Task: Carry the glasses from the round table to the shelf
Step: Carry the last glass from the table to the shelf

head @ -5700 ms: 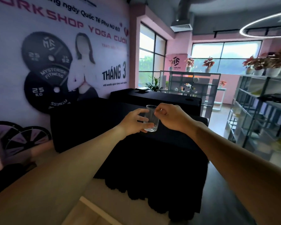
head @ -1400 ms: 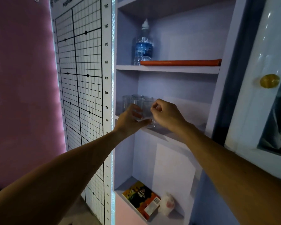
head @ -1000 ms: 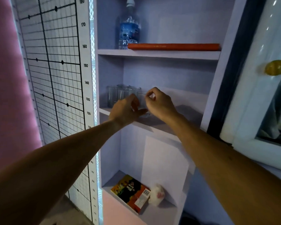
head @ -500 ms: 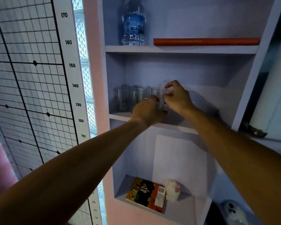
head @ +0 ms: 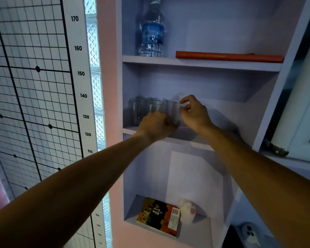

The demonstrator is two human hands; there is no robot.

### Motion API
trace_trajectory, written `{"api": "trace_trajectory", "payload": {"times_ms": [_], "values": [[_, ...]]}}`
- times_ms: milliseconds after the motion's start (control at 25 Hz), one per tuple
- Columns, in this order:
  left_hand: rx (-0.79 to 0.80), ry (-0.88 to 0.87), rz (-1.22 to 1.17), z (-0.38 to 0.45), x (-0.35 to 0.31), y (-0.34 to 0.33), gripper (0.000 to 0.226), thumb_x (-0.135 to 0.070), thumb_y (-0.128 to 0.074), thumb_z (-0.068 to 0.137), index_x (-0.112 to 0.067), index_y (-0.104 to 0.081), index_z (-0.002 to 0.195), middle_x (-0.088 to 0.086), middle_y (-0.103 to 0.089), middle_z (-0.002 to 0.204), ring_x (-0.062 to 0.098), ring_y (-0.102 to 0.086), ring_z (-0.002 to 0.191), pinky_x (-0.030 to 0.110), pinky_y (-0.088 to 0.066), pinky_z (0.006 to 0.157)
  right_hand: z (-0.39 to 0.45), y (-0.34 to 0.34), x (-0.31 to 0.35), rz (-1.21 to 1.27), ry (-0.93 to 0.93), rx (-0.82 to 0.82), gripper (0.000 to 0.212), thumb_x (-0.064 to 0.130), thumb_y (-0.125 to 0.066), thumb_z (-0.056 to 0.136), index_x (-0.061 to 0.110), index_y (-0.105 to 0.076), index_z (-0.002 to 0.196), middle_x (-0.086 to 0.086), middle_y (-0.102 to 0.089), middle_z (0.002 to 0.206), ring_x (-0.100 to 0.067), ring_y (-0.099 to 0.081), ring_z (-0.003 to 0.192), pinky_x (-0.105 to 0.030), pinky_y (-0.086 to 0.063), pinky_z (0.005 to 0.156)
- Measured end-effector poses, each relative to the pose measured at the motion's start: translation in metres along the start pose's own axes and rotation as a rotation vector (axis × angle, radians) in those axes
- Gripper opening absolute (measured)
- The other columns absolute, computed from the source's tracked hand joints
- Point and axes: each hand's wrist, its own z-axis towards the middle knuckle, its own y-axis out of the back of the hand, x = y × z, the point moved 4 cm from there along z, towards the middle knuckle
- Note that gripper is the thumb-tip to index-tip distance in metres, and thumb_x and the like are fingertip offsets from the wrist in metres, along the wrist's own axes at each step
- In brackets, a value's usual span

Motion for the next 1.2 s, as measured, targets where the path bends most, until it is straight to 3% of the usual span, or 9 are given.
{"api": "trace_trajectory", "payload": {"times_ms": [80,200,320,480,760,920,1120,1200], "values": [[-0.056,0.01,-0.011,-0.009,0.018,0.011,0.045,-0.057,-0.051,0.085,-0.02,-0.076,0.081,-0.003,-0.074,0.076,0.014,-0.069,0.07,0.033,-0.059,0.07,-0.006,-0.005,0.005,0.022,0.086,-0.015,0.018,0.015,-0.058,0.094,0.016,-0.059,0.112,0.001,-0.061,0.092,-0.02,-0.062,0.084,-0.033,-0.056,0.077],[-0.141,0.042,-0.082,-0.017,0.043,0.028,0.024,-0.039,-0.067,0.088,-0.018,-0.078,0.086,-0.005,-0.073,0.079,0.016,-0.068,0.074,0.024,-0.055,0.069,-0.017,-0.021,0.019,0.034,0.213,0.076,0.024,0.019,-0.063,0.09,0.018,-0.061,0.114,-0.001,-0.066,0.096,-0.02,-0.064,0.082,-0.035,-0.057,0.081],[-0.187,0.006,-0.059,-0.016,0.054,0.037,0.021,-0.033,-0.068,0.088,-0.014,-0.077,0.087,0.0,-0.075,0.084,0.018,-0.069,0.076,0.024,-0.054,0.07,-0.02,-0.034,0.032,-0.043,0.261,0.15,0.037,0.028,-0.064,0.09,0.026,-0.055,0.127,-0.006,-0.066,0.117,-0.024,-0.065,0.096,-0.038,-0.055,0.088],[-0.176,-0.035,-0.004,-0.008,0.061,0.037,0.026,-0.038,-0.066,0.089,-0.014,-0.075,0.092,0.002,-0.077,0.087,0.02,-0.071,0.077,0.033,-0.06,0.075,-0.012,-0.038,0.04,-0.072,0.211,0.186,0.027,0.03,-0.059,0.095,0.022,-0.056,0.121,-0.007,-0.065,0.123,-0.024,-0.062,0.109,-0.035,-0.053,0.092],[-0.19,-0.186,-0.153,-0.015,0.04,0.018,0.023,-0.037,-0.071,0.085,-0.021,-0.055,0.086,-0.004,-0.065,0.081,0.016,-0.062,0.072,0.027,-0.052,0.065,-0.022,-0.008,0.033,-0.119,0.225,0.16,0.011,0.028,-0.064,0.092,0.024,-0.057,0.1,-0.002,-0.065,0.107,-0.015,-0.063,0.094,-0.028,-0.055,0.084],[-0.096,-0.271,-0.209,-0.001,0.006,-0.001,0.024,-0.039,-0.072,0.084,-0.021,-0.058,0.089,-0.004,-0.064,0.083,0.015,-0.062,0.075,0.027,-0.052,0.067,-0.031,0.028,0.01,-0.17,0.125,0.083,0.011,0.024,-0.065,0.092,0.026,-0.056,0.097,0.002,-0.064,0.102,-0.011,-0.059,0.086,-0.02,-0.048,0.075],[-0.042,-0.333,-0.214,0.017,-0.025,-0.02,0.021,-0.036,-0.073,0.084,-0.022,-0.059,0.092,-0.001,-0.07,0.092,0.017,-0.066,0.083,0.03,-0.057,0.074,-0.039,0.053,-0.012,-0.154,-0.018,-0.01,0.014,0.027,-0.065,0.093,0.024,-0.056,0.104,-0.002,-0.066,0.112,-0.02,-0.063,0.093,-0.028,-0.054,0.081],[-0.03,-0.308,-0.219,0.023,-0.029,-0.027,0.019,-0.032,-0.07,0.087,-0.02,-0.062,0.099,0.001,-0.072,0.098,0.019,-0.068,0.088,0.03,-0.057,0.079,-0.041,0.059,-0.015,-0.129,-0.063,-0.04,0.029,0.025,-0.068,0.092,0.024,-0.055,0.118,-0.005,-0.066,0.118,-0.02,-0.063,0.095,-0.032,-0.055,0.087]]}}
